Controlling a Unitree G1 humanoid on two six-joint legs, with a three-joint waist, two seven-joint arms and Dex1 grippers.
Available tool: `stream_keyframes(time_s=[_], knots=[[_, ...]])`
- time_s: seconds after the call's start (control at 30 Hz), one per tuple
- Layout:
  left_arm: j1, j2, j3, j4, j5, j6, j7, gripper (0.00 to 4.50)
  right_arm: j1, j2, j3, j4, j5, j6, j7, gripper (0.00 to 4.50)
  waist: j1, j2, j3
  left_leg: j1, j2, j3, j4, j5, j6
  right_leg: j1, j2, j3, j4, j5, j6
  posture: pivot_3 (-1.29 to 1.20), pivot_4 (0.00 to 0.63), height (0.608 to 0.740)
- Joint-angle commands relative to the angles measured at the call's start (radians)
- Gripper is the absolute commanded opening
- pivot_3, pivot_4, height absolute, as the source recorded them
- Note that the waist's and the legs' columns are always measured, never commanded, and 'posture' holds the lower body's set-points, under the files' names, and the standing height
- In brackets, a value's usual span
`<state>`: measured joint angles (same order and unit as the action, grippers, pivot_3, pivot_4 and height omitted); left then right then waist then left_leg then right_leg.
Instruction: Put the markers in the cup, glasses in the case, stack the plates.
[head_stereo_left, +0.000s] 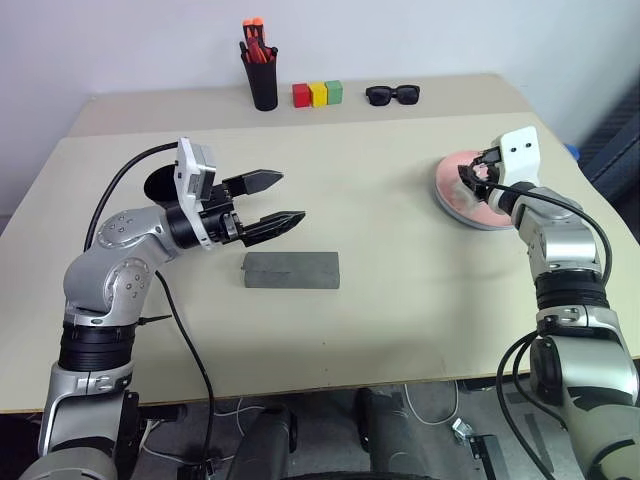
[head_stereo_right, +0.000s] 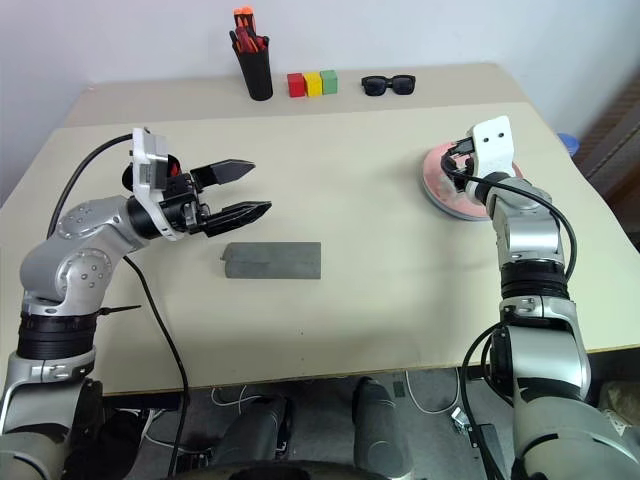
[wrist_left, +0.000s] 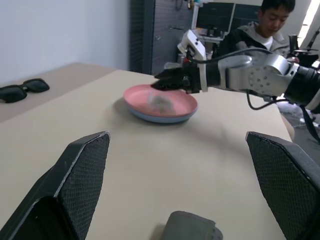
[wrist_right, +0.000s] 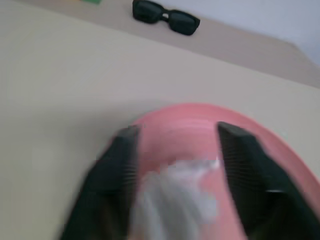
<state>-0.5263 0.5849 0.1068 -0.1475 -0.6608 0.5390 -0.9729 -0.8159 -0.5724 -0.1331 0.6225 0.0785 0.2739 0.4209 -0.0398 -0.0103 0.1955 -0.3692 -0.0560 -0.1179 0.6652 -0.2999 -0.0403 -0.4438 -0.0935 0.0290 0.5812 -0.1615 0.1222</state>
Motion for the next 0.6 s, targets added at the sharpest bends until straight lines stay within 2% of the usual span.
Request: stream_keyframes(time_s=[0.03, 0.1, 0.23, 0.3, 0.43, 0.6], knots=[[0.015, 0.023, 0.043, -0.039, -0.018, -0.001, 0.005, 4.5, -0.016, -0.016, -0.012, -0.075, 0.003, -0.072, 0.013, 4.46, -0.003, 0.0, 0.0, 0.0, 0.0, 0.0, 0.0, 0.0, 0.0, 0.0, 0.0, 0.0, 0.0, 0.0, 0.0, 0.0, 0.15, 0.74], [0.044, 0.036, 0.054, -0.065, -0.032, 0.008, 0.004, 4.5, 0.025, -0.003, -0.029, -0.188, 0.082, -0.086, 0.108, 4.46, -0.003, 0.0, 0.0, 0.0, 0.0, 0.0, 0.0, 0.0, 0.0, 0.0, 0.0, 0.0, 0.0, 0.0, 0.0, 0.0, 0.15, 0.74], [0.146, 0.067, 0.1, -0.156, -0.086, 0.046, 0.01, 4.5, 0.208, -0.013, 0.01, -0.508, 0.237, -0.05, 0.352, 4.46, -0.004, 0.0, 0.0, 0.0, 0.0, -0.001, -0.002, -0.001, 0.001, 0.0, 0.0, 0.0, 0.0, 0.0, 0.0, 0.0, 0.15, 0.74], [0.205, 0.084, 0.13, -0.188, -0.09, 0.035, 0.008, 4.5, 0.295, -0.02, 0.008, -0.638, 0.239, -0.126, 0.38, 4.46, -0.003, 0.0, 0.0, 0.001, 0.0, -0.001, -0.002, -0.001, 0.001, 0.0, 0.0, 0.0, 0.0, 0.0, 0.0, 0.0, 0.15, 0.74], [0.341, 0.13, 0.212, -0.224, -0.095, 0.01, -0.018, 4.5, 0.439, -0.092, -0.01, -0.872, 0.474, 0.061, 0.569, 4.46, 0.005, 0.0, 0.0, 0.0, 0.0, -0.001, 0.0, -0.001, 0.001, 0.0, 0.0, 0.0, 0.0, 0.0, 0.0, 0.0, 0.15, 0.74], [0.474, 0.156, 0.268, -0.241, -0.105, -0.021, -0.066, 4.5, 0.524, -0.19, -0.029, -0.937, 0.535, 0.08, 0.684, 4.46, 0.006, 0.0, 0.0, 0.003, 0.0, 0.0, 0.0, -0.001, 0.001, 0.003, 0.0, 0.0, 0.0, 0.0, 0.0, 0.0, 0.15, 0.74]])
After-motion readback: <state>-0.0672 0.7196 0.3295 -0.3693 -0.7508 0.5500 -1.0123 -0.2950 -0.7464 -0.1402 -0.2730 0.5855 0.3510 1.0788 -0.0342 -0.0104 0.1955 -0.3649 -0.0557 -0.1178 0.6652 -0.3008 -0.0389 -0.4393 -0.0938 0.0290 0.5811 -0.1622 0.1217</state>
